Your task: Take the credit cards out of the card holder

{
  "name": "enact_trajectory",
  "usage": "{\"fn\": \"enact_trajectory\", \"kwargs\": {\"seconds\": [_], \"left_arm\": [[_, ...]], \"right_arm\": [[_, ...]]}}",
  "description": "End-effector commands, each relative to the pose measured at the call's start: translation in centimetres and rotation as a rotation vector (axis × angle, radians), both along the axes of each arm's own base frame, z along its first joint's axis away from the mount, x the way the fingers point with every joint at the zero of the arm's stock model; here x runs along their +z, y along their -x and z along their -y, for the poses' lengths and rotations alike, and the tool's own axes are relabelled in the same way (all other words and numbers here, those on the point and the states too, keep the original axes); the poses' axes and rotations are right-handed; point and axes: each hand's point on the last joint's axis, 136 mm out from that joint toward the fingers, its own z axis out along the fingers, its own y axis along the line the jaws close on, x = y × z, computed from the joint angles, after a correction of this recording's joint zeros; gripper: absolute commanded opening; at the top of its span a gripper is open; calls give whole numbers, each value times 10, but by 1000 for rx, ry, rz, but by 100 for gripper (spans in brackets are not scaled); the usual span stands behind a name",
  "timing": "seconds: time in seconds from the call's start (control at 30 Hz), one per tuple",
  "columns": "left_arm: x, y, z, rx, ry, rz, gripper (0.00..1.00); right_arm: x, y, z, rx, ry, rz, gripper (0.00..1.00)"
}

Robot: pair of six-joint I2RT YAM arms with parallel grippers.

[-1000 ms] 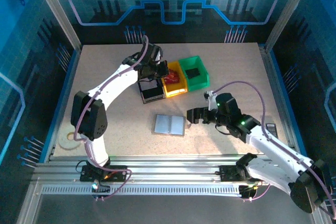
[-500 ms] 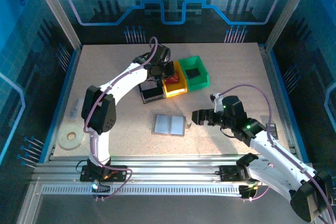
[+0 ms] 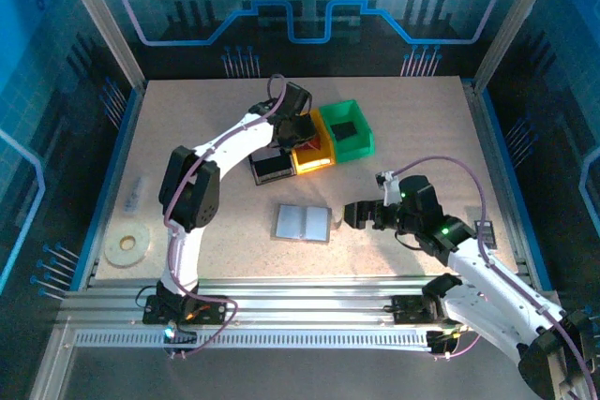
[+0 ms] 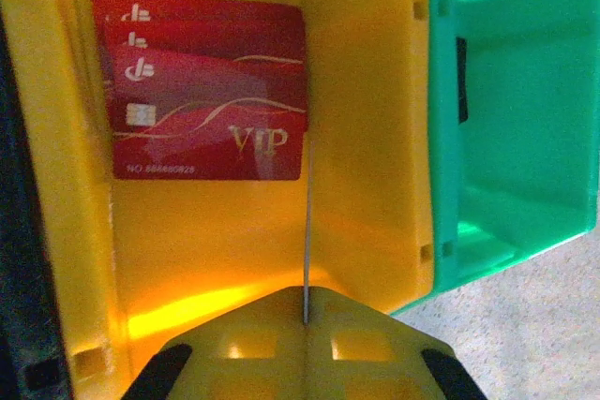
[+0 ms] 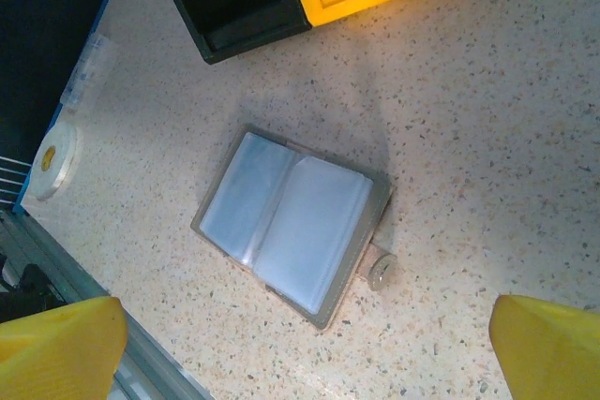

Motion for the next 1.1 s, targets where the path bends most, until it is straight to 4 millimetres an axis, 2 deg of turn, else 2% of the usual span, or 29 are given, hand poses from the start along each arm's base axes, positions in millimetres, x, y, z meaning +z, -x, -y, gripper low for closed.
{"fn": "enact_trajectory", "kwargs": {"seconds": [0.0,0.27,0.87,1.07], "left_arm": [[-7,-7,4,31,0,-5,0],[-20,-14,2,46,-20,-4,0],[-33,-18,1,63,-26,-23,0],[-24,-19,2,51,-29,-6,23]], "right_arm": [[-1,3,0,2,-27,-10,100],[-1,8,5,-5,-17,2,100],[-7,11,4,5,-25,-5,100],[-9,14,5,7,-21,-9,100]]}}
